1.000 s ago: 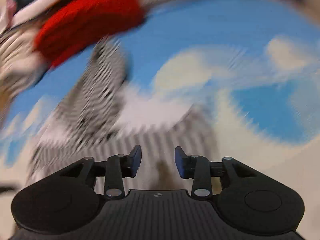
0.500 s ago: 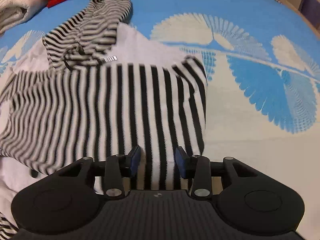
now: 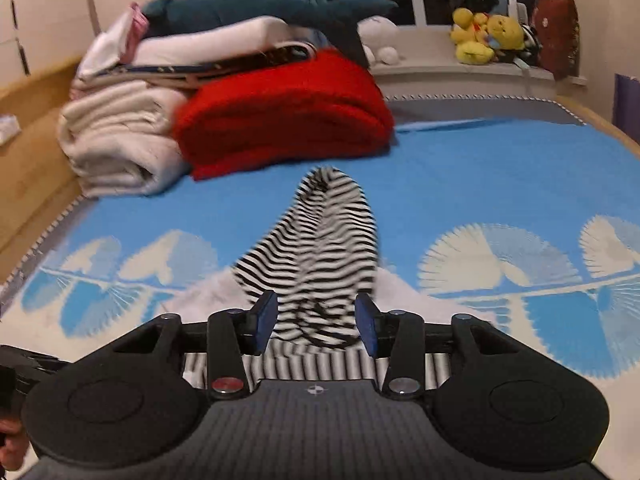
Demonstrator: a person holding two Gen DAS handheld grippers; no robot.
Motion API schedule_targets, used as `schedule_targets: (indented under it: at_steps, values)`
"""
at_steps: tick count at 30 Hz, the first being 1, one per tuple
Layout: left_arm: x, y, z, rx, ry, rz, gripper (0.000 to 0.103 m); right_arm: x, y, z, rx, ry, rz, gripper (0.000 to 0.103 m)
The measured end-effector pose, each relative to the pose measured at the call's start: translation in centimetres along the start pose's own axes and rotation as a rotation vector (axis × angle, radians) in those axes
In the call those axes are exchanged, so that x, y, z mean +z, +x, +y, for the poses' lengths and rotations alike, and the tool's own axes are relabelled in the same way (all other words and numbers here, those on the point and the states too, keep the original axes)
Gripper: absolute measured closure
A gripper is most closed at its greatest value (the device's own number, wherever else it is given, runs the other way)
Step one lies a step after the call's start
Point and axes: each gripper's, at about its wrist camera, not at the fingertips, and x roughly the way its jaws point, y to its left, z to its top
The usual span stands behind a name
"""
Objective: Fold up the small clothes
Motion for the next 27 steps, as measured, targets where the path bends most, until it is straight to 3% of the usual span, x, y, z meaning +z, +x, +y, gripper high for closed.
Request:
schedule_targets:
  at_steps: [2, 4, 8, 14, 21, 27]
  values:
    - [0.1, -0.3, 0.5, 0.009, -0.018, -0.026, 0.044, -1.1, 0.6, 0.1, 0.007, -0.012, -0.002, 0.054]
    - [0.3, -0.7, 0.8, 0.023, -0.020, -0.058, 0.039, -1.8, 2.0, 0.2, -0.058, -0.032, 0.041, 0.054]
    - [1.1, -1.6, 0.9, 0.032, -0.016, -0.141, 0.024, -1.2, 3.1, 0.2, -0.079, -0.030, 0.023, 0.054]
    - [2.2, -3.0, 0.1, 0.053, -0.014, -0.245, 0.022, -1.1, 3.9, 0.8, -0.063, -0.040, 0.010, 0.054]
    - [3.3, -2.7, 0.1, 0.039, -0.069, -0.231, 0.021, -0.4, 3.0, 1.0, -0.083, -0.085, -0.039, 0.054]
    - [3.5, -2.3, 0.2, 0.035, -0.092, -0.214, 0.022, -0.3, 3.0, -0.4, -0.104, -0.055, -0.026, 0.054]
